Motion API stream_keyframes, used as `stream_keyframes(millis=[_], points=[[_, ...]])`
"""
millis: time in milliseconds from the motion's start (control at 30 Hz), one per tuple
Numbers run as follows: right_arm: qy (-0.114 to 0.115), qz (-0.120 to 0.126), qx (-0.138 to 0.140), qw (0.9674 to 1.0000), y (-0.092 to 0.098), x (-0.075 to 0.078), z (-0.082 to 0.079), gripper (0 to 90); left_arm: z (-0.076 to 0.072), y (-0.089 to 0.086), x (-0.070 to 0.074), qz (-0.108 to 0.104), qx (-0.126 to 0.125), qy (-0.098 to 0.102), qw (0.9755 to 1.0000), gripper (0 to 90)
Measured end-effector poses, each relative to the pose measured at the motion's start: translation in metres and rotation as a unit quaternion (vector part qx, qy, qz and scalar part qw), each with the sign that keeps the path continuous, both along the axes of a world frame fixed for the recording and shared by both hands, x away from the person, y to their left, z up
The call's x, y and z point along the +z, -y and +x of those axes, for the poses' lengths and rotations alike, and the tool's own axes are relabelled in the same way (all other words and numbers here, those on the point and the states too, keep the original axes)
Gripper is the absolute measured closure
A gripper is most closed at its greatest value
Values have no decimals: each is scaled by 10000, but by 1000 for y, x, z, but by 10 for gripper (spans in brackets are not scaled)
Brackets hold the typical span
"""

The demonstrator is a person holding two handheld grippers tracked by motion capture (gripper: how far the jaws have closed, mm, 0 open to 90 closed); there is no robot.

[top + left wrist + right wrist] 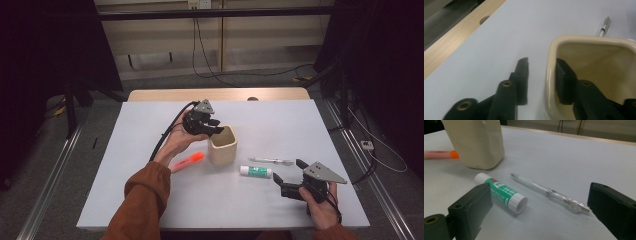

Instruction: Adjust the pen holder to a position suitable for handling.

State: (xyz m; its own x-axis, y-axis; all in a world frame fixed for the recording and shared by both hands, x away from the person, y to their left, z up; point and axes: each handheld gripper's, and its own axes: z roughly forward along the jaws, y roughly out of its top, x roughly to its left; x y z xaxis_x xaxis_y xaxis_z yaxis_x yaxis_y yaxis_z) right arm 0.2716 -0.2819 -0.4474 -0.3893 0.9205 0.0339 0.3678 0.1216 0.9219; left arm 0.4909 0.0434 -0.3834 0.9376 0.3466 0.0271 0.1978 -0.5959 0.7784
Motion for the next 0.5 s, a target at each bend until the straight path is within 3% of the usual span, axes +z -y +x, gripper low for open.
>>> stream_keyframes(millis=[133,267,500], points=[[-10,3,-9,10000,0,0,0,54,-1,-7,-1,-22,340,-132,9993,466],[4,-4,-17,10000,0,0,0,54,-3,-13,3,-218,658,-259,9973,309],[13,-5,-35,10000,1,0,-1,54,-8,-22,16,-467,1062,-324,9927,126]])
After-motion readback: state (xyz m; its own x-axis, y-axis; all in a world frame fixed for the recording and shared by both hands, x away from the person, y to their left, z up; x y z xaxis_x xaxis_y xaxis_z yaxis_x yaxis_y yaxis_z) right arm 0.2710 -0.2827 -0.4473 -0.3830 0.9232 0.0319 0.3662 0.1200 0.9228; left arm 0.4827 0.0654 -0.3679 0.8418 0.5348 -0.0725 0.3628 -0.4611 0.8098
